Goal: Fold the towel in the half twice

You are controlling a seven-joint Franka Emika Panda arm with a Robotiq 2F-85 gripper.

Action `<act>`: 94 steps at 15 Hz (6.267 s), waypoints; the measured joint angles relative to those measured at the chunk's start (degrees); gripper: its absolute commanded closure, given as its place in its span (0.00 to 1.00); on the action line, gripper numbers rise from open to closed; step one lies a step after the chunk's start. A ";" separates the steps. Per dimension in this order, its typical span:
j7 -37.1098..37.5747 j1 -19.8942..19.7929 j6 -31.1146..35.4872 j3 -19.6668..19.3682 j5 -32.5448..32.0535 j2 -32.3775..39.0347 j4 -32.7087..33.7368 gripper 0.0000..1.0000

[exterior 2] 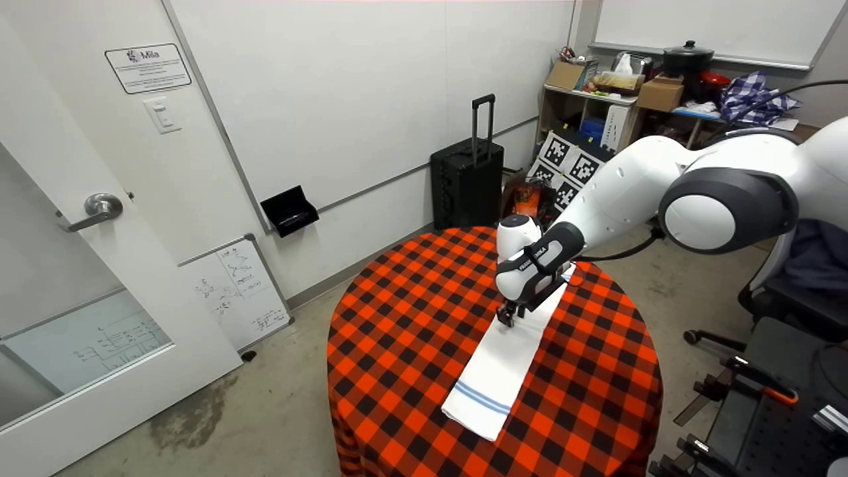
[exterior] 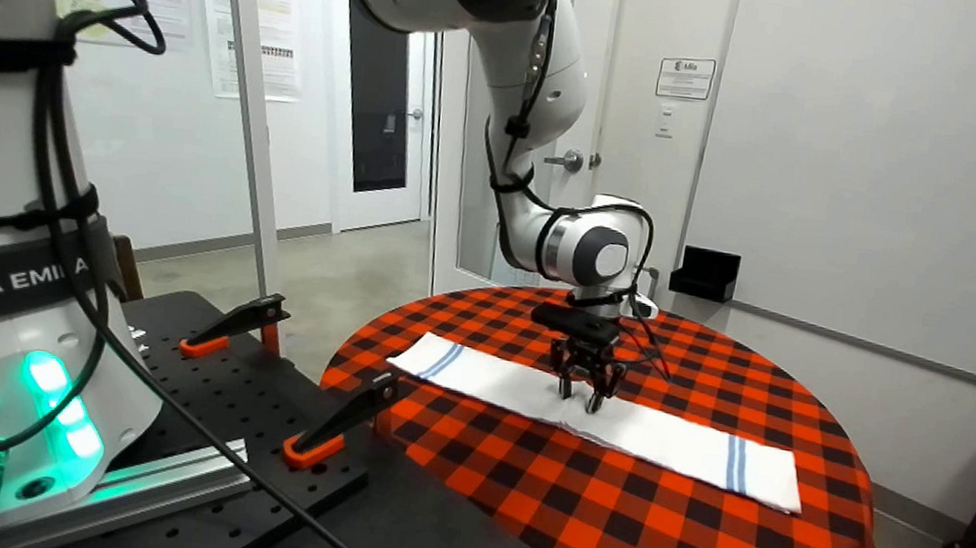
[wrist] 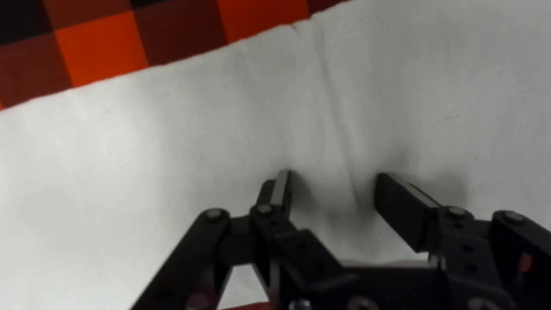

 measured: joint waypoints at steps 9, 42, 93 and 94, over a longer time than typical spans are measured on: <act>-0.32 -0.25 0.00 0.08 -0.03 -0.30 0.72 0.99; 3.38 5.33 -20.82 5.46 1.89 -30.58 -6.38 0.99; 10.01 2.44 -43.40 -7.50 -10.63 5.65 38.87 0.99; 9.57 2.28 -43.50 -7.49 -10.63 6.56 39.70 0.99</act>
